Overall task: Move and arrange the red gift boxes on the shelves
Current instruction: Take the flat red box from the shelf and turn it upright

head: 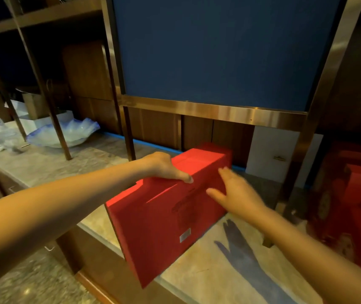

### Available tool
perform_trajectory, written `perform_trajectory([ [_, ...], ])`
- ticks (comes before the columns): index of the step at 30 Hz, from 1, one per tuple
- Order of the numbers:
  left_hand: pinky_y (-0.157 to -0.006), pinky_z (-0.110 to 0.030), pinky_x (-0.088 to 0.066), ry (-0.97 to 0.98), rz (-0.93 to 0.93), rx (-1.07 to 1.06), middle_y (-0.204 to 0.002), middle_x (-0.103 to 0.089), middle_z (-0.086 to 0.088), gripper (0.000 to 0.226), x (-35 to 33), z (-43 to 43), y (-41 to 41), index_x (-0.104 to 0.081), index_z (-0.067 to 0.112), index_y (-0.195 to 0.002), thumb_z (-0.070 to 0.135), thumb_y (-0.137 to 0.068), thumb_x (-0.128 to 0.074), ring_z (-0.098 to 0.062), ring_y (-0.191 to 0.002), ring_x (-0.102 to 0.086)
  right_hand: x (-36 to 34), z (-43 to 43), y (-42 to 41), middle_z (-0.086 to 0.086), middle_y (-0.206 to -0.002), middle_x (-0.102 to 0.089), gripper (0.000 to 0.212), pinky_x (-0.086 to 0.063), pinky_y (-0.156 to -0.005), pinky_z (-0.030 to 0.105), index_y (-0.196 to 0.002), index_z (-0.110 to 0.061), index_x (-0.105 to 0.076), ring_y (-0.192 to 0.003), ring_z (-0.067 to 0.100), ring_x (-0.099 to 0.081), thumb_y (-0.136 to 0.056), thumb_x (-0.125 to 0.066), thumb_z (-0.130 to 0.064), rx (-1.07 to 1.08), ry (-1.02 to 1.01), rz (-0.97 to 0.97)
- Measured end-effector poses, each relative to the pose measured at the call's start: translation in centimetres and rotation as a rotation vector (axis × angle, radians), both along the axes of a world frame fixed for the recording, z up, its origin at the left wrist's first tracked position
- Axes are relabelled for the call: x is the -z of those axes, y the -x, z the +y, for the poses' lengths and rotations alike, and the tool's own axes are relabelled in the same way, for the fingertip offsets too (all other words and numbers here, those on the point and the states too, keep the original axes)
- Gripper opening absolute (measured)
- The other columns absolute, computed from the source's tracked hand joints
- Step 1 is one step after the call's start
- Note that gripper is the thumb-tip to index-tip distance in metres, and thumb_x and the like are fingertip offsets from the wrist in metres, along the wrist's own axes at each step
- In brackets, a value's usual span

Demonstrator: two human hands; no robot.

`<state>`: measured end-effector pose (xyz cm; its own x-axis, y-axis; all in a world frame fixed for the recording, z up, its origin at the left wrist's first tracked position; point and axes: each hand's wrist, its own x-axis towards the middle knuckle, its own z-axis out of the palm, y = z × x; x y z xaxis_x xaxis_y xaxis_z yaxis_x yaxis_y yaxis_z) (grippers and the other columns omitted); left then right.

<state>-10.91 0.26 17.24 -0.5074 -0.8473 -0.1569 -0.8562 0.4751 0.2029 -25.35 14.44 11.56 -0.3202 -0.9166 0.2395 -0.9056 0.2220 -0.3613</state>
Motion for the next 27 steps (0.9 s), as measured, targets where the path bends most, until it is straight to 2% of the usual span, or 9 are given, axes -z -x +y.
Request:
perform_trajectory([
  [5,-0.076,-0.031,-0.044,-0.001,-0.08,-0.115,-0.121,-0.066,-0.01,0.092,-0.1,1.3,0.3,-0.06,0.011,-0.124,0.078,-0.061,-0.057,-0.03,-0.108,-0.065,3.5,3.4,-9.4,0.011,-0.159,-0.009,0.098,-0.01,-0.115,0.024,-0.149,-0.008,-0.006,-0.146,0.017,-0.009,-0.079,-0.051,-0.061,-0.207,-0.018,-0.372],
  [9,-0.072,-0.036,-0.04,-0.326,-0.075,-0.288,-0.131,-0.059,-0.014,0.087,-0.5,2.6,1.0,-0.045,0.01,-0.135,0.068,-0.071,-0.059,-0.031,-0.117,-0.06,3.1,4.4,-13.3,-0.001,-0.157,-0.019,0.112,-0.026,-0.115,0.042,-0.148,-0.02,-0.003,-0.142,0.017,-0.023,-0.062,-0.047,-0.078,-0.189,0.059,-0.549],
  [13,-0.083,-0.038,-0.036,-0.424,-0.088,-0.31,-0.14,-0.051,-0.015,0.09,-0.5,3.4,1.3,-0.036,0.008,-0.14,0.07,-0.076,-0.05,-0.033,-0.126,-0.052,2.8,4.2,-13.0,-0.001,-0.149,-0.035,0.099,-0.036,-0.109,0.043,-0.147,-0.021,-0.014,-0.135,0.018,-0.037,-0.07,-0.056,-0.066,-0.144,0.16,-0.623],
  [17,-0.092,-0.042,-0.05,-0.257,-0.07,-0.092,-0.146,-0.045,-0.012,0.084,-0.9,3.3,-0.3,-0.037,0.009,-0.144,0.067,-0.084,-0.042,-0.034,-0.125,-0.054,3.2,4.9,-10.3,0.0,-0.142,-0.047,0.085,-0.041,-0.105,0.039,-0.146,-0.022,-0.023,-0.127,0.016,-0.048,-0.077,-0.062,-0.051,-0.222,0.193,-0.691],
  [19,-0.107,-0.039,-0.04,-0.217,-0.097,0.057,-0.154,-0.033,-0.007,0.086,-1.1,3.0,-2.8,-0.025,0.02,-0.151,0.068,-0.082,-0.043,-0.028,-0.136,-0.043,3.4,5.4,-8.6,-0.004,-0.131,-0.057,0.066,-0.045,-0.1,0.032,-0.14,-0.028,-0.036,-0.118,0.009,-0.055,-0.081,-0.063,-0.042,-0.268,0.224,-0.712],
  [21,-0.115,-0.038,-0.023,-0.178,-0.215,0.228,-0.162,-0.012,0.0,0.092,-1.1,2.6,-5.6,-0.008,0.036,-0.152,0.071,-0.077,-0.048,-0.024,-0.147,-0.02,3.4,5.9,-6.6,-0.025,-0.115,-0.062,0.046,-0.044,-0.089,0.011,-0.125,-0.045,-0.043,-0.104,-0.01,-0.058,-0.084,-0.061,-0.034,-0.294,0.245,-0.723],
  [23,-0.118,-0.038,-0.01,-0.113,-0.288,0.384,-0.163,0.008,0.003,0.096,-0.6,2.1,-8.0,-0.001,0.044,-0.15,0.066,-0.076,-0.058,-0.021,-0.15,0.001,3.1,6.4,-4.7,-0.048,-0.099,-0.057,0.043,-0.036,-0.077,-0.006,-0.114,-0.054,-0.039,-0.095,-0.031,-0.049,-0.087,-0.059,-0.027,-0.309,0.239,-0.731],
  [25,-0.119,-0.04,-0.005,0.088,-0.302,0.515,-0.162,0.017,0.001,0.101,0.2,1.7,-8.9,-0.002,0.042,-0.151,0.059,-0.074,-0.065,-0.022,-0.149,0.013,2.5,6.7,-2.9,-0.051,-0.105,-0.047,0.043,-0.031,-0.072,-0.011,-0.113,-0.055,-0.036,-0.09,-0.039,-0.042,-0.087,-0.057,-0.028,-0.32,0.193,-0.746],
  [27,-0.12,-0.042,-0.003,0.256,-0.256,0.636,-0.163,0.012,0.001,0.1,0.8,1.6,-8.2,-0.005,0.038,-0.151,0.058,-0.074,-0.066,-0.022,-0.149,0.014,1.5,6.7,-1.4,-0.046,-0.106,-0.044,0.04,-0.032,-0.07,-0.012,-0.113,-0.057,-0.036,-0.089,-0.039,-0.042,-0.085,-0.055,-0.037,-0.333,0.097,-0.716],
])
